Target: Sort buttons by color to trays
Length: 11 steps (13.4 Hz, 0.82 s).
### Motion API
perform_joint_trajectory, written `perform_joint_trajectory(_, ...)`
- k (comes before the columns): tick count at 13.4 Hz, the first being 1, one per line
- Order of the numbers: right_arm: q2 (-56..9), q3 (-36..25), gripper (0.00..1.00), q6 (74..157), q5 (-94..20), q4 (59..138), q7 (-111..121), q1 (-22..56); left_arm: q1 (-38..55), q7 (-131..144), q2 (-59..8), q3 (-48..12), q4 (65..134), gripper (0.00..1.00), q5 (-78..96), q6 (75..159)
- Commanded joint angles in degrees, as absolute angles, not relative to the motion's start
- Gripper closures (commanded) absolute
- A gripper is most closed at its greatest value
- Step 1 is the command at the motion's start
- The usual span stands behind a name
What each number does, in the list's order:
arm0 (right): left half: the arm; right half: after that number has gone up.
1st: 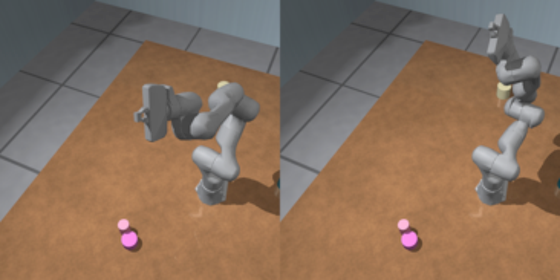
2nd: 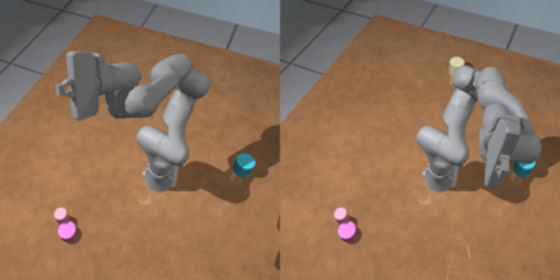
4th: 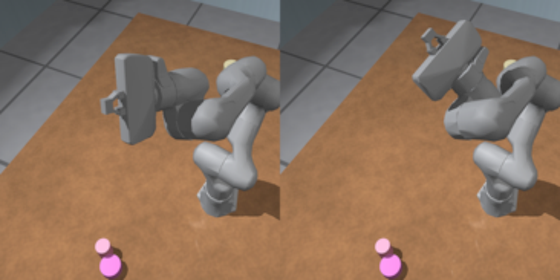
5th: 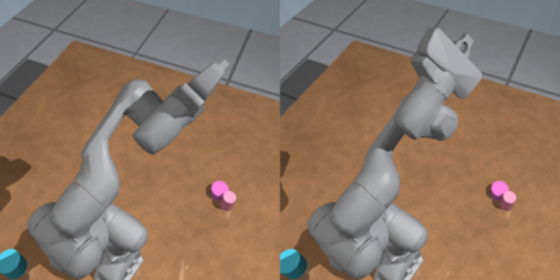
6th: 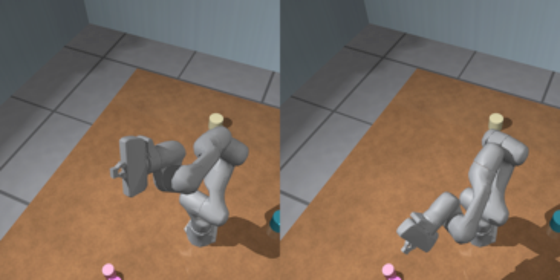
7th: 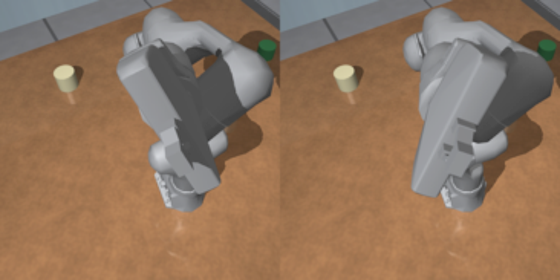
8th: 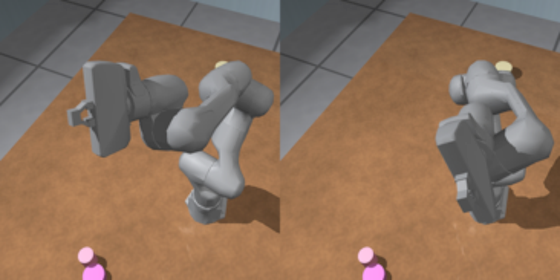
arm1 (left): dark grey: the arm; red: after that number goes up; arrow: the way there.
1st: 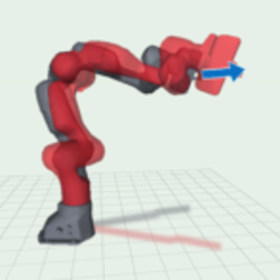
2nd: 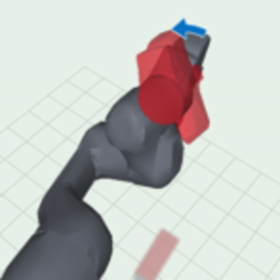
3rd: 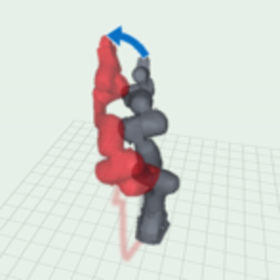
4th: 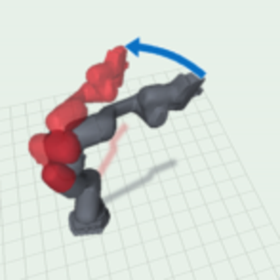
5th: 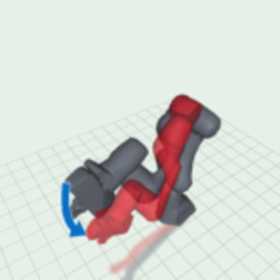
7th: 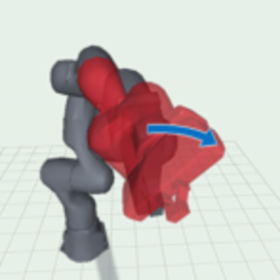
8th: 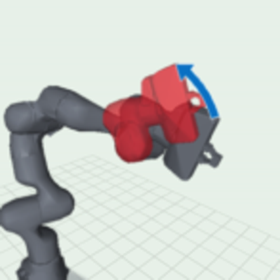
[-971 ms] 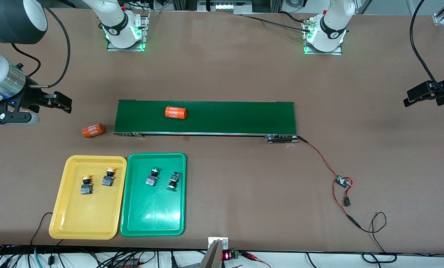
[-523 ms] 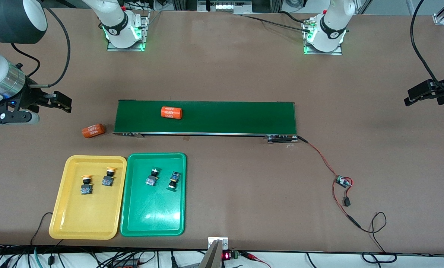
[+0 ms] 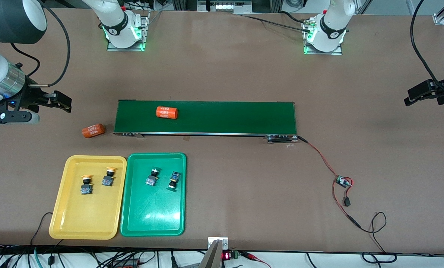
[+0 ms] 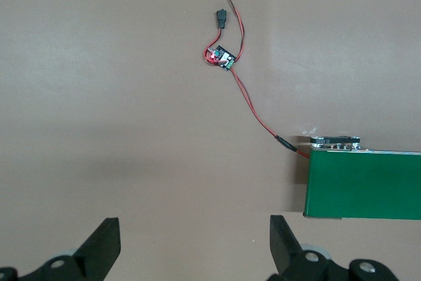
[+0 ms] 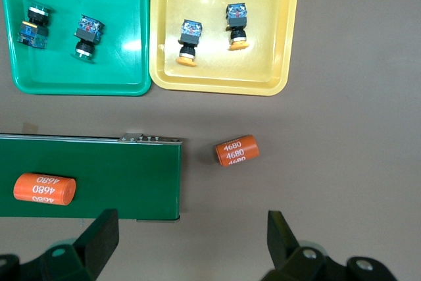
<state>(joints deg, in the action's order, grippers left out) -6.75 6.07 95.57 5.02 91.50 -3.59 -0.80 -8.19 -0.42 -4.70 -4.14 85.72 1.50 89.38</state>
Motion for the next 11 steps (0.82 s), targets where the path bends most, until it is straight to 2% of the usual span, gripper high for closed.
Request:
perform_joint_trajectory(1,-6.50,6.50,0.00,94.31,4.48,90.88,-2.64,-1.58,-8.61,-0.88,-3.69,-4.57,86.13,0.00,1.76,89.38)
perform_joint_trajectory(11,-6.68,6.42,0.00,94.39,0.44,90.88,-3.87,-1.93,-8.26,-1.05,-3.60,-4.83,86.13,0.00,0.09,89.38)
